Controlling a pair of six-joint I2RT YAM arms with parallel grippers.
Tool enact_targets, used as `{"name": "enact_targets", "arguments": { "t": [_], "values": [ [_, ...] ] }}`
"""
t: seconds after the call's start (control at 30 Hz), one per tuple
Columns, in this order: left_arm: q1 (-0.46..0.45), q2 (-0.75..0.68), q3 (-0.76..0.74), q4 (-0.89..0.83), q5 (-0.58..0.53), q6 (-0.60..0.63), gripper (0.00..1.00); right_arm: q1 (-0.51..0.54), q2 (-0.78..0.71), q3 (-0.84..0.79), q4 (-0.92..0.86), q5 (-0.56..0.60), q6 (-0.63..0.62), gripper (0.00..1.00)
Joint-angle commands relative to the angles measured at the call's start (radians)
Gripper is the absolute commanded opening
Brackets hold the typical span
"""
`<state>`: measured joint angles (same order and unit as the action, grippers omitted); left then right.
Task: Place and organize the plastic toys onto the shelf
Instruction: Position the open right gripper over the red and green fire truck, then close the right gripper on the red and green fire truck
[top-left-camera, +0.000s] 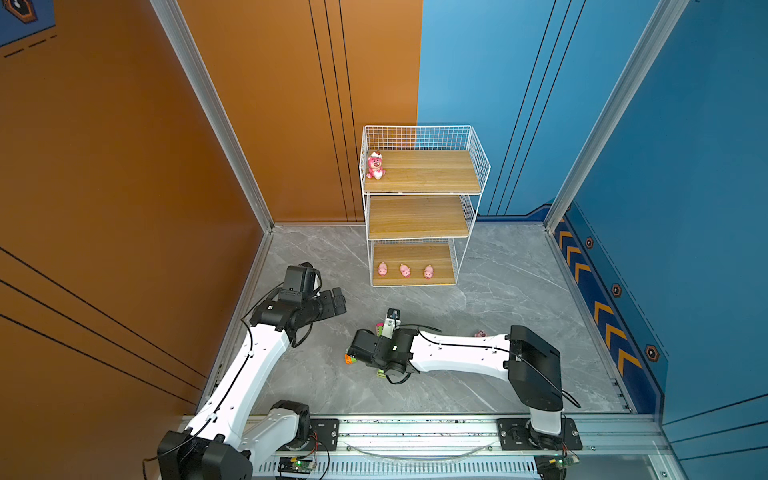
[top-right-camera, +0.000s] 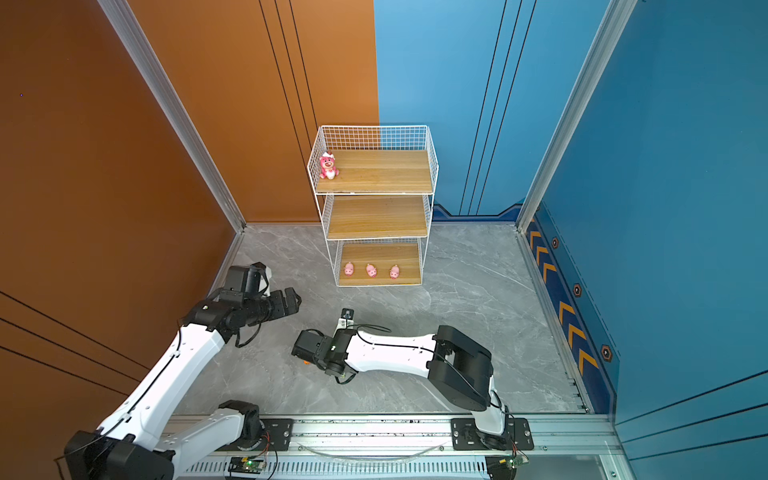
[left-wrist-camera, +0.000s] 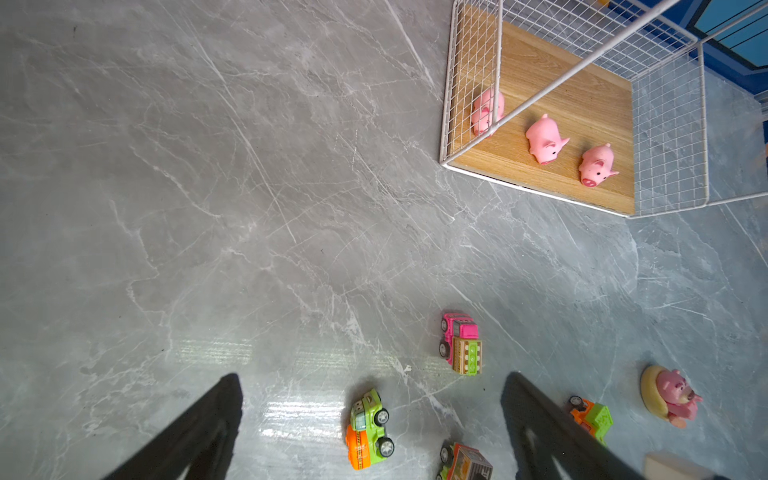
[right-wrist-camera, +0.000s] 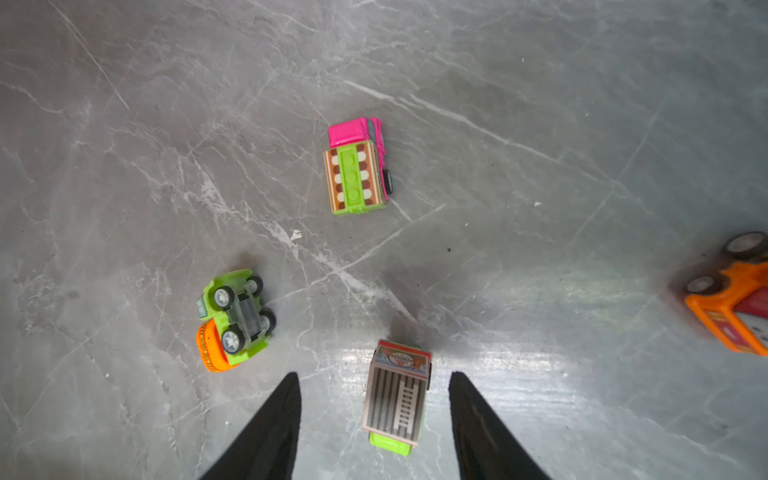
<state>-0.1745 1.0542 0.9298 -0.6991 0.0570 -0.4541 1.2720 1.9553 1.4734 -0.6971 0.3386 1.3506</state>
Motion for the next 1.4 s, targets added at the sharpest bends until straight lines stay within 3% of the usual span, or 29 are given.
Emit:
{"name": "enact_targets", "arguments": {
  "t": [0.0,0.63,1.13,1.37],
  "values": [
    [0.01,-0.008,-0.013,0.012,0.02,-0.006,0.98,-0.004,0.022,0.022,-0.08,-0.006,0.055,0.57],
    [0.031,-0.006,-0.013,0.018,0.036,-0.01,0.99,-0.005,0.109,0.076,-0.091,-0.079,0.077,0.52],
    [0.045,-0.027,-0.015,0.023,0.05,-0.007,0.99,-0.028,0.113,0.081,-0.099,-0.096,0.061,0.31],
    [0.048,-0.032,-0.018,0.023,0.052,-0.002,0.99,-0.047,0.091,0.079,-0.109,-0.077,0.01,0.27]
  ]
}}
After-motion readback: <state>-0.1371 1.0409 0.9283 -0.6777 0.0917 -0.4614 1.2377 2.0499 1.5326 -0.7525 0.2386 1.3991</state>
